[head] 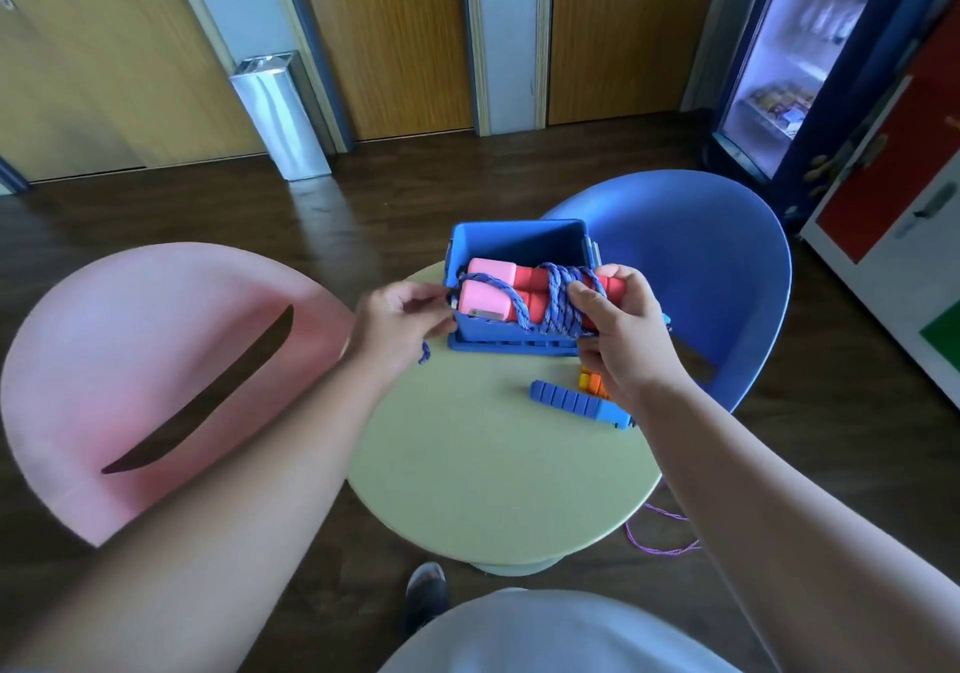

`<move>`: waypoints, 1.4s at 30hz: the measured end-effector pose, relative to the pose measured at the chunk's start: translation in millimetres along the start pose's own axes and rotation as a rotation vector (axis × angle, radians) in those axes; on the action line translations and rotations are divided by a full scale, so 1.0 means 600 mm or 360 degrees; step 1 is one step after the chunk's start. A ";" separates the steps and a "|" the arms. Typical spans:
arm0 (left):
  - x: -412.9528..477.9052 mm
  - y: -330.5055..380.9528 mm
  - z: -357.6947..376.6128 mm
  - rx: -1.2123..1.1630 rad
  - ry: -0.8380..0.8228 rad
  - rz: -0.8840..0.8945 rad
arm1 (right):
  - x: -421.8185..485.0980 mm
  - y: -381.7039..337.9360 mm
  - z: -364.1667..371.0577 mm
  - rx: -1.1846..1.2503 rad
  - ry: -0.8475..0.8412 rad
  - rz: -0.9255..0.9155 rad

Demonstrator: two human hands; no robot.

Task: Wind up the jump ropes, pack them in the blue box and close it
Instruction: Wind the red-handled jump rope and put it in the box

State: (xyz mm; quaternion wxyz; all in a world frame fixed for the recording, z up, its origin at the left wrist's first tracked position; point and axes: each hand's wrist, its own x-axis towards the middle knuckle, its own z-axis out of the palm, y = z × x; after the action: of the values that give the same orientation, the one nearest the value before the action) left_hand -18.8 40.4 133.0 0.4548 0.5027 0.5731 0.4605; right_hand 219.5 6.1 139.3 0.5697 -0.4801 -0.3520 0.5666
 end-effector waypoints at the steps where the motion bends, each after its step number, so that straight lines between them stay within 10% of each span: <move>1: -0.001 -0.008 0.009 -0.0072 0.0035 -0.0058 | 0.006 0.000 0.013 0.0008 0.0014 -0.0002; 13: 0.043 -0.043 0.011 0.0159 -0.0379 -0.0136 | 0.097 0.003 0.098 -0.0229 0.0219 0.0021; 18: 0.111 -0.010 -0.054 -0.0192 -0.0012 -0.0279 | 0.121 -0.014 0.103 -0.0375 0.0218 0.0013; 42: 0.200 0.038 -0.045 -0.0158 -0.0330 0.0092 | 0.174 -0.034 0.178 -0.0294 0.0203 0.0248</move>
State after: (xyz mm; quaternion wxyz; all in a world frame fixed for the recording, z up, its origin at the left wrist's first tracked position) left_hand -51.5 159.5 153.0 0.5224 0.5408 0.4847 0.4469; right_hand 136.5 126.5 174.5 0.4985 -0.5914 -0.3274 0.5427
